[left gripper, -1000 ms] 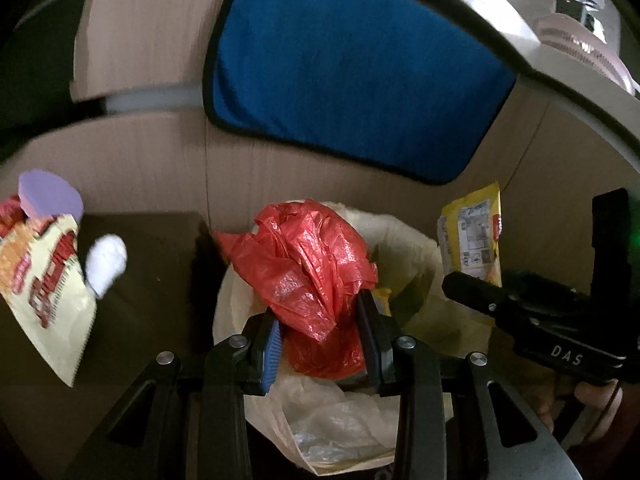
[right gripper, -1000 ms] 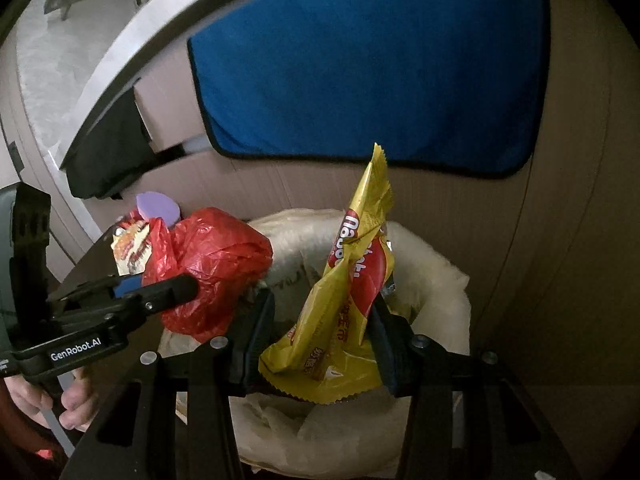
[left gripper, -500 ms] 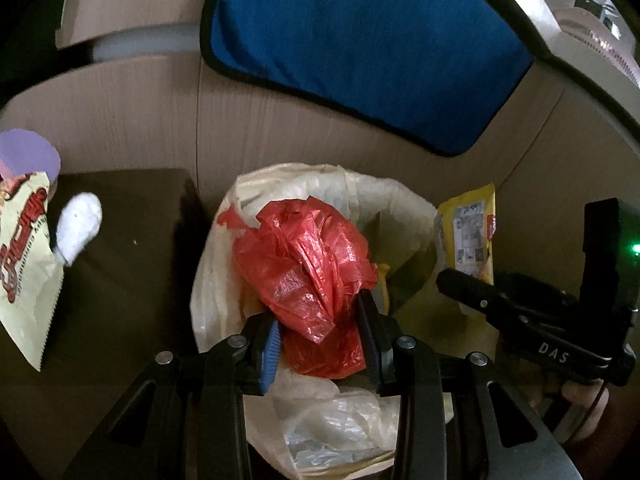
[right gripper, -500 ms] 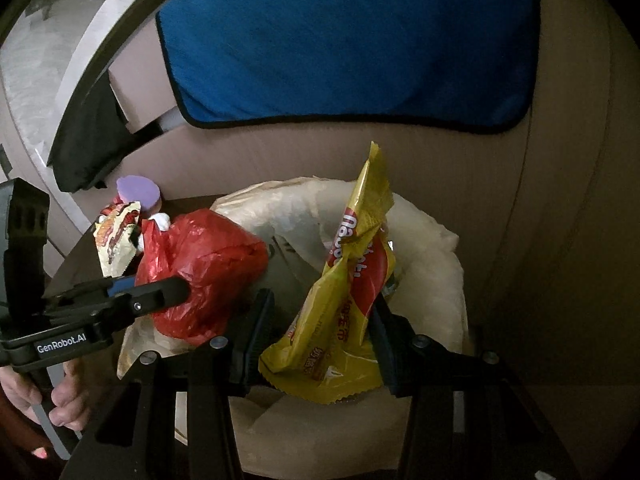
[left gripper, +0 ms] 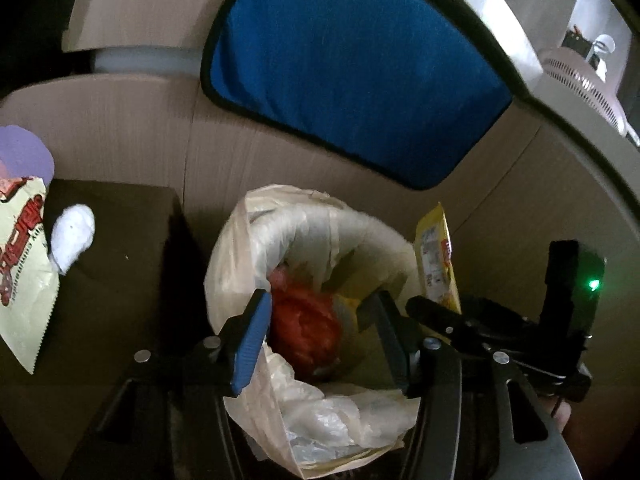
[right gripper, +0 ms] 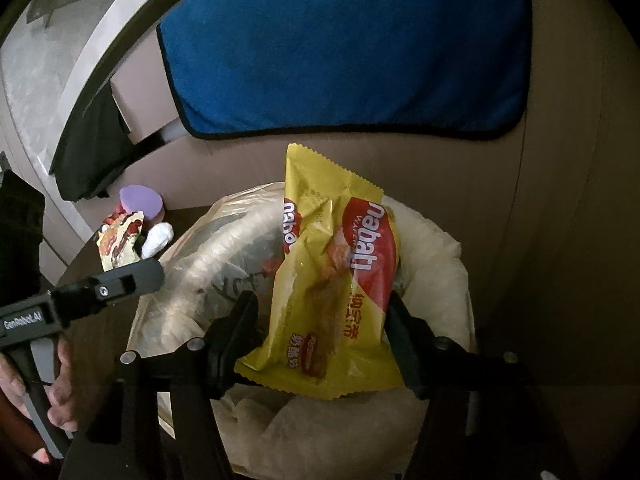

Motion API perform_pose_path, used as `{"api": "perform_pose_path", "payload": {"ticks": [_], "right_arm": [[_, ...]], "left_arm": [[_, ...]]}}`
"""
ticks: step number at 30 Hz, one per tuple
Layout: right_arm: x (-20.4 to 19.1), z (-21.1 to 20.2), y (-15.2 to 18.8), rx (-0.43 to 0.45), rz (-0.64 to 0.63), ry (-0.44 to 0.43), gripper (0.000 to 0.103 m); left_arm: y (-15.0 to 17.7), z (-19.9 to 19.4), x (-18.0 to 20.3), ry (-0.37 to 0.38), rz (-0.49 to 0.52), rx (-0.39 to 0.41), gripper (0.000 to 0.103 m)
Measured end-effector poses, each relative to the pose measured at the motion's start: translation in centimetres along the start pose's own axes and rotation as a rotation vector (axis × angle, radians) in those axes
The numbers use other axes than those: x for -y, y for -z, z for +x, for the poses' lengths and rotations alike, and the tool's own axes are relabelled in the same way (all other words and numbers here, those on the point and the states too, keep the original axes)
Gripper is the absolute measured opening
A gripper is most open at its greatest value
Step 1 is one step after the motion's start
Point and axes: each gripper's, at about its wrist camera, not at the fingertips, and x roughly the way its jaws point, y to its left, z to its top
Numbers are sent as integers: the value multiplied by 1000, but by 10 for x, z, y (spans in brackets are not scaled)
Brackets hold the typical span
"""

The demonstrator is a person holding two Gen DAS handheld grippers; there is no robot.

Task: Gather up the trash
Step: 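Lower both items into the bin and open both grippers, then grasp the pink lollipop-shaped candy stick with the left gripper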

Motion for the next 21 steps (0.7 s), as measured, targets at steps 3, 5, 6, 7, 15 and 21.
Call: {"api": "perform_pose_path", "payload": {"ticks": [3,5,6,7,15,21], "right_arm": [[-5,-8,-3,20,-18,-7,65],[-9,-14,-5,39,-31,7,74],[-12,-17,-7,55,-39,13,75],[-15,-19,-9,66,-41,9,76],[-40,-32,-19,91,-96,49,76],[-71,-42,-25,141,-128,71,75]], "left_arm": [[-3,-11,-4,0,-21,23,55],[-3,-18,-7,0,-35,30,55],[-3,-22,-8,-1,-40,33,55],[-3,-24,-10,-2,-43,36,55],[2,-61,-39,-55,-84,98,55],[9,-100,-78,-154,-99,150,55]]}}
